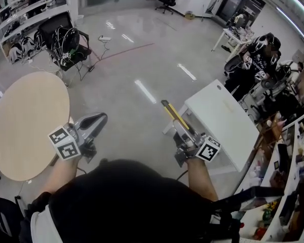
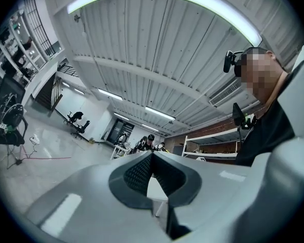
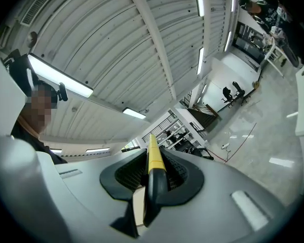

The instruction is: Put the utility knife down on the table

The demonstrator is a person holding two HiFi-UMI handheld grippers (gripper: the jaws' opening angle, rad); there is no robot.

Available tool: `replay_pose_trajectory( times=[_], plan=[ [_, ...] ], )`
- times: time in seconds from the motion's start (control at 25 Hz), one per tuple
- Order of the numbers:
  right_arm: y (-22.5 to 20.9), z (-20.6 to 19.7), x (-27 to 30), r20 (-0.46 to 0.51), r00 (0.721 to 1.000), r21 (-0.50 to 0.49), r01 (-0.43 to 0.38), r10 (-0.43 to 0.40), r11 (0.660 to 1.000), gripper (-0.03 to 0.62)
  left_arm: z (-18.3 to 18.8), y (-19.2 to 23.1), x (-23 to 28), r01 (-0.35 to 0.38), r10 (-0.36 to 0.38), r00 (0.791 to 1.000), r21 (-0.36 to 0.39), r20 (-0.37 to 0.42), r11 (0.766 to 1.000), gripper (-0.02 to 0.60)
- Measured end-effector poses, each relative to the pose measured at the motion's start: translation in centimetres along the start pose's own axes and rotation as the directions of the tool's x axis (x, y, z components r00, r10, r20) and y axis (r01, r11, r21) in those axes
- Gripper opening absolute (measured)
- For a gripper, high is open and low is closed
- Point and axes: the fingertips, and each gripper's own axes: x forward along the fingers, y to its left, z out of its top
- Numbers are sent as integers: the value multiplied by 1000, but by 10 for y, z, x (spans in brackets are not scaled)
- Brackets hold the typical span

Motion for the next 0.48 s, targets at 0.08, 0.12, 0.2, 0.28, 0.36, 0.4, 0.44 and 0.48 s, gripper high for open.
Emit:
replay_pose_trajectory(
  times=[0.08, 0.12, 0.2, 0.28, 0.36, 0.4, 0.44, 0.48],
  plan=[
    [-17, 2, 17, 2, 1000, -4, 18, -18, 1000, 91, -1, 25, 10, 18, -18, 1000, -13, -5, 1000, -2],
    [-24, 3, 27, 5, 1000, -10, 28, -28, 1000, 91, 1, 40, 14, 29, -29, 1000, -16, -7, 999, -2],
    [-39, 10, 52, 14, 999, -29, 48, -47, 998, 91, 11, 73, 24, 51, -51, 999, -14, -2, 999, -2],
    [-56, 21, 83, 26, 997, -41, 69, -68, 997, 91, 28, 113, 37, 69, -69, 998, -12, 11, 998, -2],
    [-69, 32, 118, 30, 996, -52, 83, -81, 995, 91, 49, 152, 50, 88, -87, 996, -17, 19, 996, -2],
    [-74, 37, 136, 30, 996, -64, 86, -84, 994, 91, 61, 170, 54, 100, -100, 995, -12, 21, 995, -2],
    [-78, 42, 155, 34, 996, -79, 89, -86, 993, 91, 72, 188, 58, 113, -113, 993, -2, 21, 994, -2],
    [-83, 48, 173, 41, 995, -91, 93, -89, 992, 91, 83, 205, 62, 125, -125, 992, 8, 21, 992, -2]
  ],
)
